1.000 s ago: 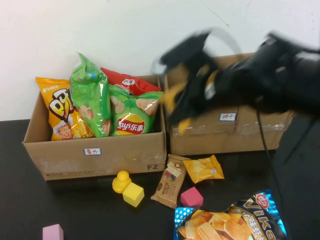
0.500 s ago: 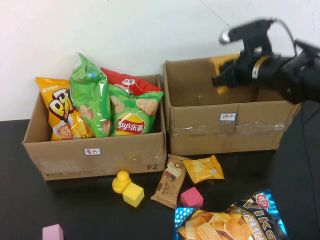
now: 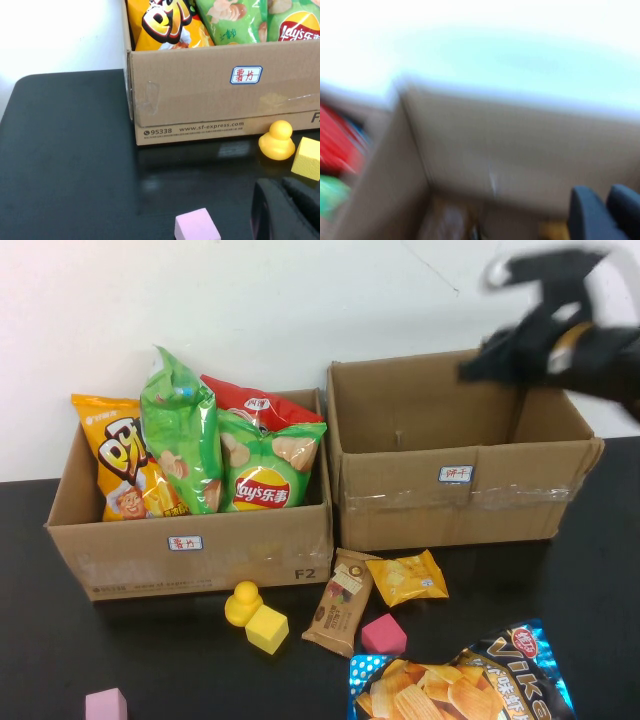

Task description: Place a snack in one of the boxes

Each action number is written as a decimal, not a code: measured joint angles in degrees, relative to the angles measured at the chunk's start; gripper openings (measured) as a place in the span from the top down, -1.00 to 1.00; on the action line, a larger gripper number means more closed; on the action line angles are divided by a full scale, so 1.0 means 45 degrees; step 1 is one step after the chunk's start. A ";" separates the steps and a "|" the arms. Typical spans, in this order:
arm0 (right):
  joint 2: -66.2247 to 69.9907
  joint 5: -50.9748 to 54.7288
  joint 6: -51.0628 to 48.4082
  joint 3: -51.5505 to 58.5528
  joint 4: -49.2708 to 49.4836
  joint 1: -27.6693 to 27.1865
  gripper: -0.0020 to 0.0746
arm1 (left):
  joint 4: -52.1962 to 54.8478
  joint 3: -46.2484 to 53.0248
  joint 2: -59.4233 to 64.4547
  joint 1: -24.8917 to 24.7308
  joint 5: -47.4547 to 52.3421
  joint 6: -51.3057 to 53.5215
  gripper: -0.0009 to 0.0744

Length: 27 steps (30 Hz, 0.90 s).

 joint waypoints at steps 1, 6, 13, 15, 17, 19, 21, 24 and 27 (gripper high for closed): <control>-0.0904 -0.0515 -0.0078 0.0610 0.0000 0.0000 0.81 | 0.0000 0.0000 0.0000 0.0000 0.0000 0.0000 0.98; -0.5010 -0.1984 -0.0296 0.3440 -0.1187 0.0097 0.93 | 0.0000 0.0000 0.0000 0.0000 0.0000 0.0000 0.98; -0.9822 -0.1264 0.0308 0.6709 -0.3064 0.0125 0.95 | 0.0000 0.0000 0.0000 0.0000 0.0000 0.0000 0.98; -1.1026 -0.0583 0.0356 0.7552 -0.3308 0.0125 0.95 | 0.0000 0.0000 0.0000 0.0000 0.0000 0.0000 0.98; -1.2337 0.0026 0.0384 0.8483 -0.3603 0.0125 0.95 | 0.0000 0.0000 0.0000 0.0000 0.0000 0.0000 0.98; -1.3871 0.0370 0.0384 0.9557 -0.3738 0.0125 0.95 | 0.0000 0.0000 0.0000 0.0000 0.0000 0.0000 0.98; -1.5201 0.0666 0.0443 1.0422 -0.3760 0.0125 0.95 | 0.0000 0.0000 0.0000 0.0000 0.0000 0.0000 0.98; -1.7174 0.1303 0.0615 1.1461 -0.3788 0.0125 0.95 | 0.0000 0.0000 0.0000 0.0000 0.0000 0.0000 0.98; -1.8564 0.2132 0.0615 1.2160 -0.4069 0.0125 0.95 | 0.0000 0.0000 0.0000 0.0000 0.0000 0.0000 0.98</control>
